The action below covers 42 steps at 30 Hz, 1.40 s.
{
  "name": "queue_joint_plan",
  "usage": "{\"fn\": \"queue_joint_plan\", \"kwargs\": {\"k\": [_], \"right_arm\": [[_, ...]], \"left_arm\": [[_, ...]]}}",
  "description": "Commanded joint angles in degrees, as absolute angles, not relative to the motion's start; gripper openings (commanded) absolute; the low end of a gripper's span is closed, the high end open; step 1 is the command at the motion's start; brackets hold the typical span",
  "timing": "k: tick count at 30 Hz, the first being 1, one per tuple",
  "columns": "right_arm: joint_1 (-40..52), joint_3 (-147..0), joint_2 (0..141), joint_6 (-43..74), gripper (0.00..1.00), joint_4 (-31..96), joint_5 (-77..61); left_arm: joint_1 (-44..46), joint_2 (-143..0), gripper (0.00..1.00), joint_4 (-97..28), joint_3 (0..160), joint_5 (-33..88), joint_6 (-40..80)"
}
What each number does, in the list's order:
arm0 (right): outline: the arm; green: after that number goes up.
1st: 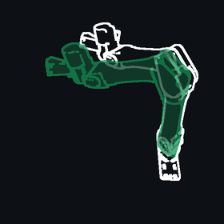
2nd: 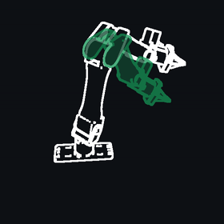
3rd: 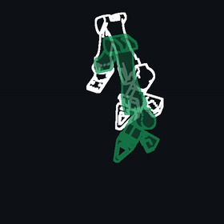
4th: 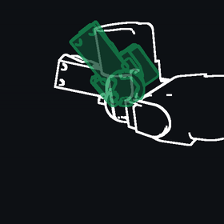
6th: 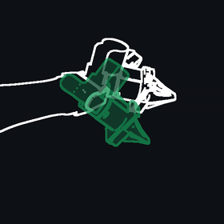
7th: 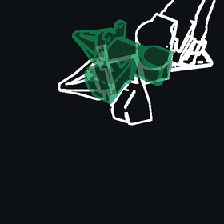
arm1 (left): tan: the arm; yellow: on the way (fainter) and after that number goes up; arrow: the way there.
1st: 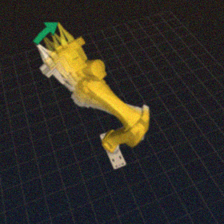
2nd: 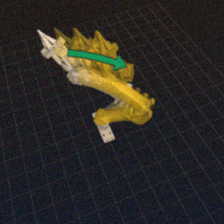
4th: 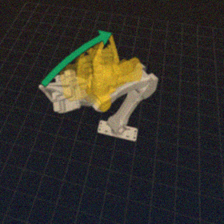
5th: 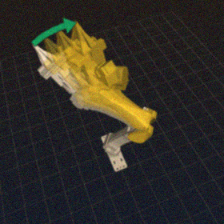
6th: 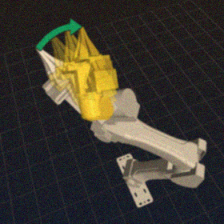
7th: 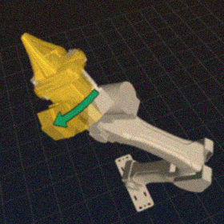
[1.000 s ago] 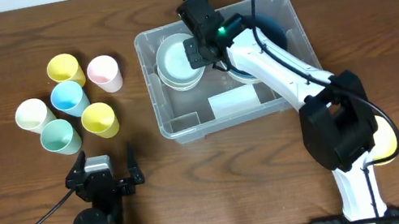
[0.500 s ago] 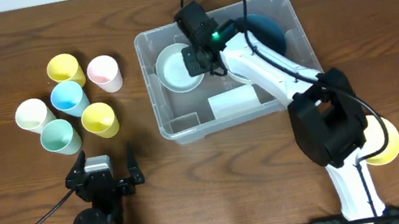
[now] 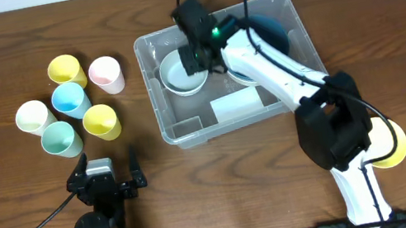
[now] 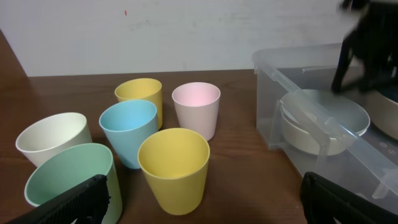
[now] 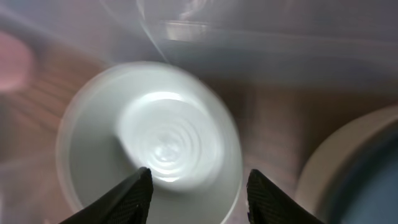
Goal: Pack container
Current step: 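Move the right gripper to the yellow bowl and grasp its rim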
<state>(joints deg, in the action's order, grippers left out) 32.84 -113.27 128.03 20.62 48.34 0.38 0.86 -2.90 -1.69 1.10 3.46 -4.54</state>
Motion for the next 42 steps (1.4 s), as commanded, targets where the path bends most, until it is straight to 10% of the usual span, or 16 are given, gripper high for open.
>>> {"fn": "queue_joint_plan", "kwargs": {"k": [1, 20, 42], "right_arm": [[31.9, -122.7, 125.0, 18.2, 0.50, 52.6, 0.0], [0.9, -134.2, 104.2, 23.6, 0.56, 97.3, 5.4], [-18.4, -66.1, 68.4, 26.2, 0.52, 73.5, -3.5]], "left_arm": [[0.9, -2.9, 0.98, -3.8, 0.3, 3.5, -4.7], [0.9, -2.9, 0.98, -3.8, 0.3, 3.6, -4.7], [0.9, -2.9, 0.98, -3.8, 0.3, 3.5, -4.7]]}}
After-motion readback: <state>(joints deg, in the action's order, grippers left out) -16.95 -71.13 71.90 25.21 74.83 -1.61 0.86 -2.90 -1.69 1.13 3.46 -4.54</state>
